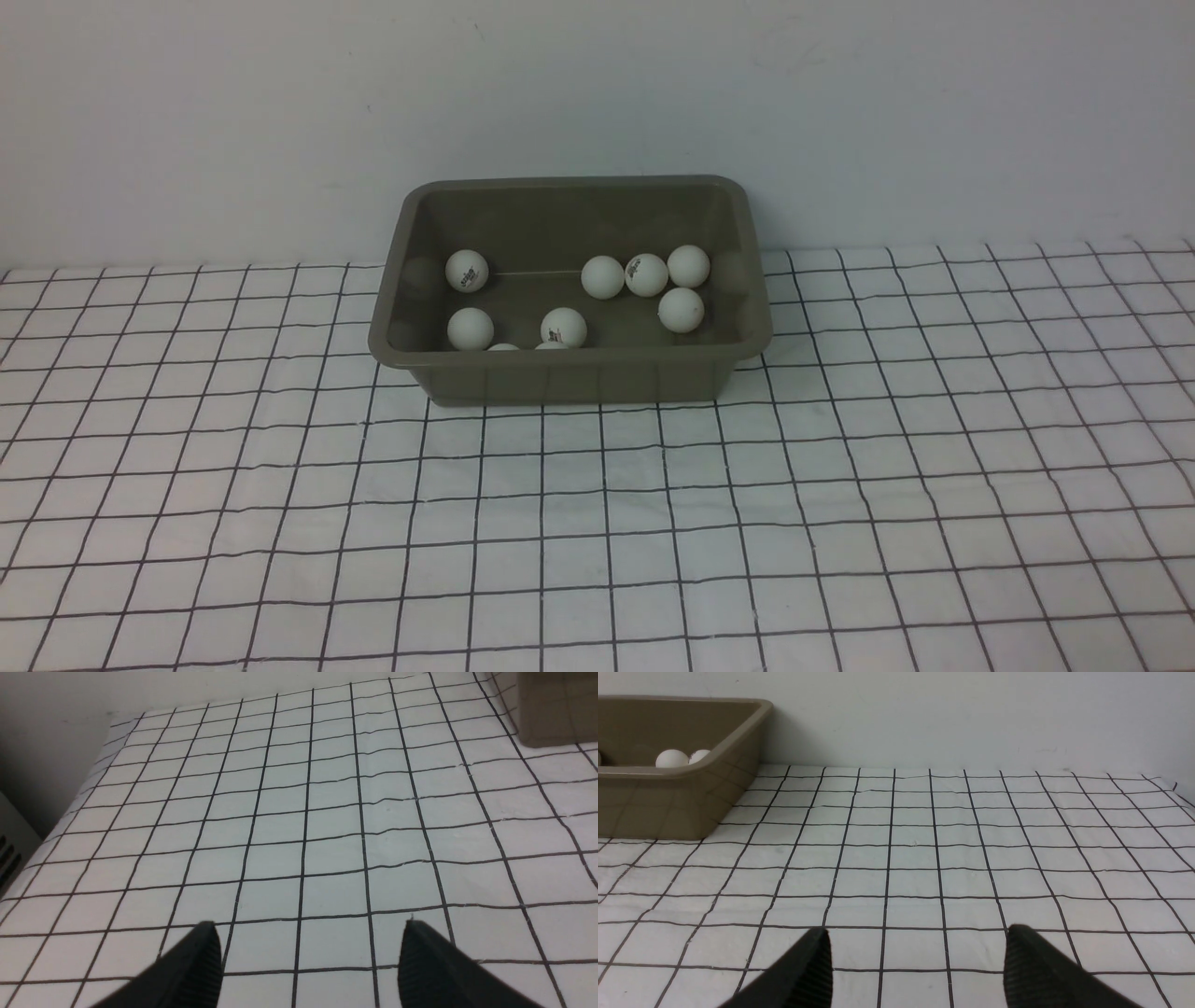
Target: Put the table tennis balls into the box on the white checkered tablecloth.
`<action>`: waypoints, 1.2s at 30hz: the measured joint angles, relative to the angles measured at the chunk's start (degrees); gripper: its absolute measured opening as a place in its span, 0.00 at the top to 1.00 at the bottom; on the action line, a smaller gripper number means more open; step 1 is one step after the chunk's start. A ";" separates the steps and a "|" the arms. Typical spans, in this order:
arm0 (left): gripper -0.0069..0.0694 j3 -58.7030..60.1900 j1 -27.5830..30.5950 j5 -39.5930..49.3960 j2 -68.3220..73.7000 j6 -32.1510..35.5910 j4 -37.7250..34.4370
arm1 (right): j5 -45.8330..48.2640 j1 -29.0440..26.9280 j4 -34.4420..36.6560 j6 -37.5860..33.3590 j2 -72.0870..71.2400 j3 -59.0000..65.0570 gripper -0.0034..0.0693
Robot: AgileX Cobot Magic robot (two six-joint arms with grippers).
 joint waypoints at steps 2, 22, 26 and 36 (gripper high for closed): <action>0.31 0.00 0.00 -0.01 0.00 -1.08 -0.12 | 0.00 0.00 0.00 0.00 0.00 0.00 0.33; 0.31 0.00 0.00 -0.14 0.00 -2.64 -1.15 | 0.01 0.00 0.00 0.00 0.00 0.00 0.33; 0.31 0.00 0.00 -0.14 0.00 -2.64 -1.15 | 0.01 0.00 0.00 0.00 0.00 0.00 0.33; 0.31 0.00 0.00 -0.19 0.00 -2.71 -1.15 | 0.01 0.00 0.00 0.00 0.00 -0.01 0.33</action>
